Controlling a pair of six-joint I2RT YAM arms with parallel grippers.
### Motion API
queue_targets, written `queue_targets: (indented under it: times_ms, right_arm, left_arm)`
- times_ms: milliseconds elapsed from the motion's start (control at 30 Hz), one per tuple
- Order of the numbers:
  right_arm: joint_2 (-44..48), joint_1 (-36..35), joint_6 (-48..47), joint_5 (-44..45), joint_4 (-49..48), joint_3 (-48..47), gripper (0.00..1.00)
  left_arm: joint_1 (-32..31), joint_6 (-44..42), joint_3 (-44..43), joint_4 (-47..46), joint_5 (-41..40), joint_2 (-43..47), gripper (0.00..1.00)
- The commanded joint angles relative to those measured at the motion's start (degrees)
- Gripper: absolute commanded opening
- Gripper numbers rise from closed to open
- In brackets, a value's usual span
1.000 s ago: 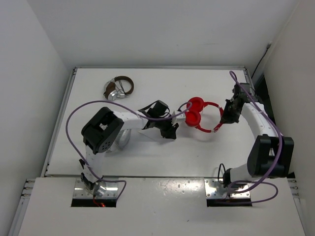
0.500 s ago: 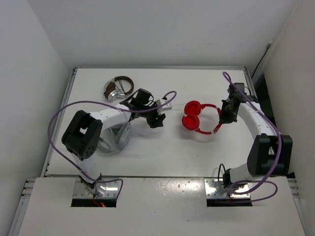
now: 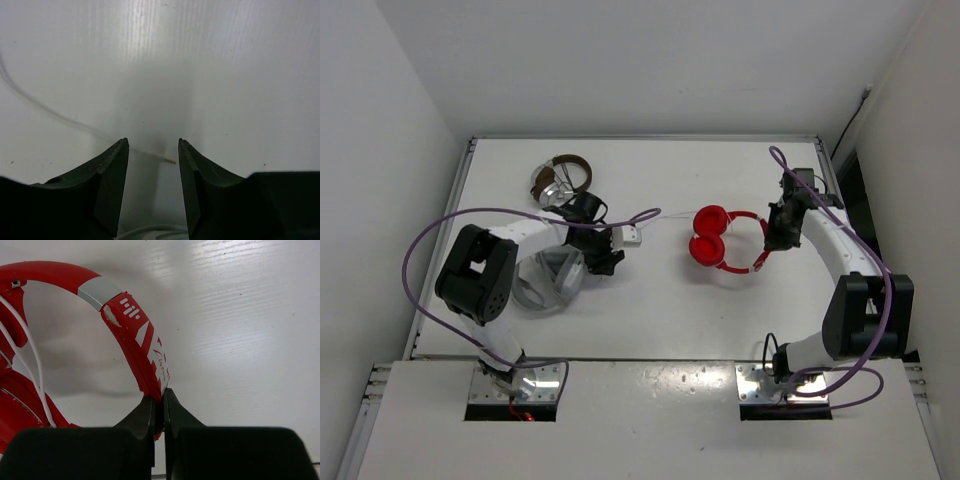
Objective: Wrap the headphones
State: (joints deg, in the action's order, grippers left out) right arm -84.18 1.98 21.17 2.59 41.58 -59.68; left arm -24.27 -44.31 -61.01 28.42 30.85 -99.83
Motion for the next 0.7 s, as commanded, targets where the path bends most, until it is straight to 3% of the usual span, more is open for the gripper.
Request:
queue_targets:
  times_ms: [0,233,667]
  right_arm:
    - [0.86,-0.31,0.54,-1.27,-3.26,-0.96,0.00]
    - [0.86,-0.31,0.54,-1.27,-3.26,-0.96,0.00]
    - [1.39,-0.31,1.07,-1.27,-3.79,-0.96,0.00]
  left_arm:
    - [0.10,-5.07,1.68,1.81,0.61,2.54,0.49]
    - [0.63,-2.28,3.35,0.41,-2.45,1.31,0.49]
    - [-0.68,19.17,9.24,-6.45,-13.71,7.55,0.47]
